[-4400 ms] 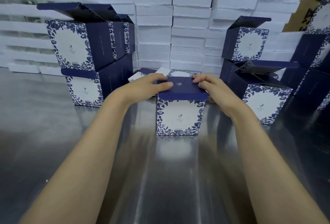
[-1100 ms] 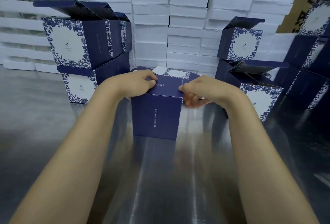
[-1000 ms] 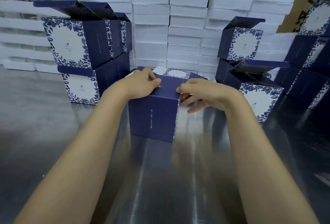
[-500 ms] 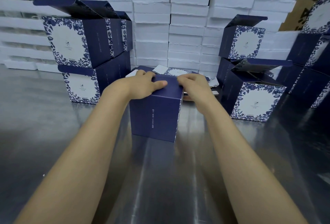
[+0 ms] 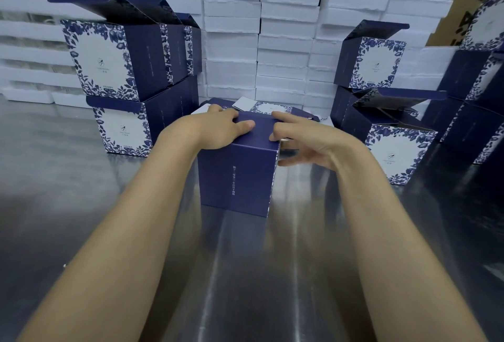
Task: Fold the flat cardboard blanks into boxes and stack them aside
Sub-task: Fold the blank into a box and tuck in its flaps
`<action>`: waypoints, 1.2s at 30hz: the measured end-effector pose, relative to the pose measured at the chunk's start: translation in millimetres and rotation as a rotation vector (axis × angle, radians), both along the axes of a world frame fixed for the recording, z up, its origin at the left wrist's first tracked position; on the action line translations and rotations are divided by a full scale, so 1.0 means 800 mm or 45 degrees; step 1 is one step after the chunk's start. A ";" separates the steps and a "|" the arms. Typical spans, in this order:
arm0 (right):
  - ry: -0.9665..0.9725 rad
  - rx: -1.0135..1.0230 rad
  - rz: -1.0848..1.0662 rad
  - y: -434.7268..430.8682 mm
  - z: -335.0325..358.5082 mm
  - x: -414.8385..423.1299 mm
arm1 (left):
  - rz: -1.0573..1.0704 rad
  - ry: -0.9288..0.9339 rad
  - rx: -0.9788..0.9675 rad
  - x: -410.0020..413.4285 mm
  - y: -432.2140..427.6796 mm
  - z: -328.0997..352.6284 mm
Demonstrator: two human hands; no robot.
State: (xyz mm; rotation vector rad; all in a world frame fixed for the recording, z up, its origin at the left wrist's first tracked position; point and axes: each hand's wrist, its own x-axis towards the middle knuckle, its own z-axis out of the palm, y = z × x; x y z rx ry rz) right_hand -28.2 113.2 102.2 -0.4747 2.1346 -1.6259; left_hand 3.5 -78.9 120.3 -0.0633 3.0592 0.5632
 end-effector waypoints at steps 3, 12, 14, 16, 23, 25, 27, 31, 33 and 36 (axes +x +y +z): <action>0.043 -0.099 -0.015 0.001 -0.002 -0.004 | -0.002 -0.002 -0.010 0.001 -0.001 0.001; 0.175 -0.132 -0.197 -0.009 -0.002 0.000 | -0.004 -0.008 -0.021 0.003 0.003 0.001; 0.197 -0.116 -0.247 -0.012 -0.002 0.002 | -0.003 -0.009 -0.021 0.004 0.003 0.002; 0.195 -0.123 -0.309 -0.015 -0.001 0.004 | 0.003 -0.006 -0.027 0.004 0.002 0.002; 0.268 -0.128 -0.496 -0.025 -0.007 0.007 | 0.020 -0.015 -0.029 0.005 0.004 0.002; 0.235 -0.117 -0.475 -0.021 -0.004 0.005 | 0.035 -0.015 -0.021 0.006 0.005 0.002; 0.213 -0.058 -0.522 -0.011 0.005 0.001 | 0.051 -0.014 -0.031 0.006 0.008 0.003; 0.161 0.484 -0.416 0.003 0.020 0.006 | 0.068 -0.013 -0.097 0.009 0.019 0.002; 0.068 0.504 -0.295 0.000 0.018 0.007 | 0.075 -0.018 -0.108 0.010 0.021 0.003; 0.046 0.394 -0.242 0.000 0.017 0.001 | 0.088 -0.025 -0.108 0.011 0.020 0.003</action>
